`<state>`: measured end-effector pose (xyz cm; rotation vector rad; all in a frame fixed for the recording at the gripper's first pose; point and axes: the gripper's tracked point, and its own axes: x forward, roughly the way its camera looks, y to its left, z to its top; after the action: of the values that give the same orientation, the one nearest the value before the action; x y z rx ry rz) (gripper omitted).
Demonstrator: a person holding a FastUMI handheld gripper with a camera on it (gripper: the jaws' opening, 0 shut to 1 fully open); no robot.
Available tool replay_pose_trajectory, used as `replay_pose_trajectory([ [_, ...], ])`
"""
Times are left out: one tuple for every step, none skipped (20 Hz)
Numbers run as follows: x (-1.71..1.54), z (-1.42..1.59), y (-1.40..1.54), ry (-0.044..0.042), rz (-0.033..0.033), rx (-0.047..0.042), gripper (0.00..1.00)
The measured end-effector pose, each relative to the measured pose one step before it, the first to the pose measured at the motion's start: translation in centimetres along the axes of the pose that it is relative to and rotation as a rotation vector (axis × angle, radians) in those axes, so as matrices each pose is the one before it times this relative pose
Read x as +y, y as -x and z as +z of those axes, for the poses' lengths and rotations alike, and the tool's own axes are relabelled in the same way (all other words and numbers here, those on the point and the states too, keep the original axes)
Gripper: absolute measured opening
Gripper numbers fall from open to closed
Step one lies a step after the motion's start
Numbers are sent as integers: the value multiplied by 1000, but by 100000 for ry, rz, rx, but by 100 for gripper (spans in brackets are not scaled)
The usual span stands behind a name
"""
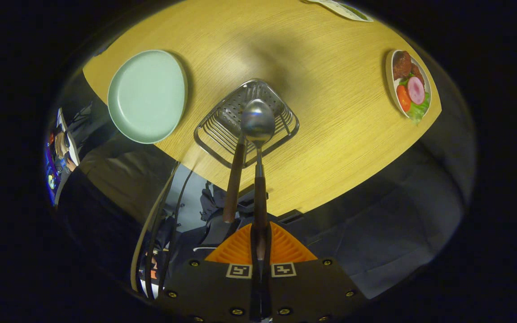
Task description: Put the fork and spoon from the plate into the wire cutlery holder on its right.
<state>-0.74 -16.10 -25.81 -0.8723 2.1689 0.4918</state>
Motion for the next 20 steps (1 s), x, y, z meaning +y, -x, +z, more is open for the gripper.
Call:
replay_pose_trajectory([
  [19, 455, -59, -510, 294, 234, 1],
  [102, 374, -148, -515, 471, 845, 1],
  [171, 259, 148, 19, 413, 820, 1],
  [70, 491, 292, 102, 661, 534, 6],
  [-65, 308, 158, 319, -95, 523, 8],
  [-144, 311, 179, 135, -615, -34, 8],
  [20, 156, 144, 407, -290, 480, 8],
  [-104, -20, 46, 134, -998, 75, 8],
  [-133, 8, 85, -44, -392, -50, 8],
  [-188, 251, 313, -105, -241, -1015, 11],
  [-224, 165, 193, -172, -616, -1022, 11],
  [-71, -34, 197, -331, -524, -671, 12],
  [5, -29, 171, -148, -116, -743, 12],
  [-17, -87, 111, -516, -26, -720, 12],
  [56, -94, 147, -556, 136, -630, 12],
  [12, -144, 27, -804, 363, -1033, 12],
  [161, -58, 355, -1010, 1168, -1097, 18],
  [74, -319, 179, -1119, 1294, -1508, 27],
  [-52, -230, 243, -968, 726, -1039, 35],
  [-21, -486, 234, -1230, 845, -757, 37],
])
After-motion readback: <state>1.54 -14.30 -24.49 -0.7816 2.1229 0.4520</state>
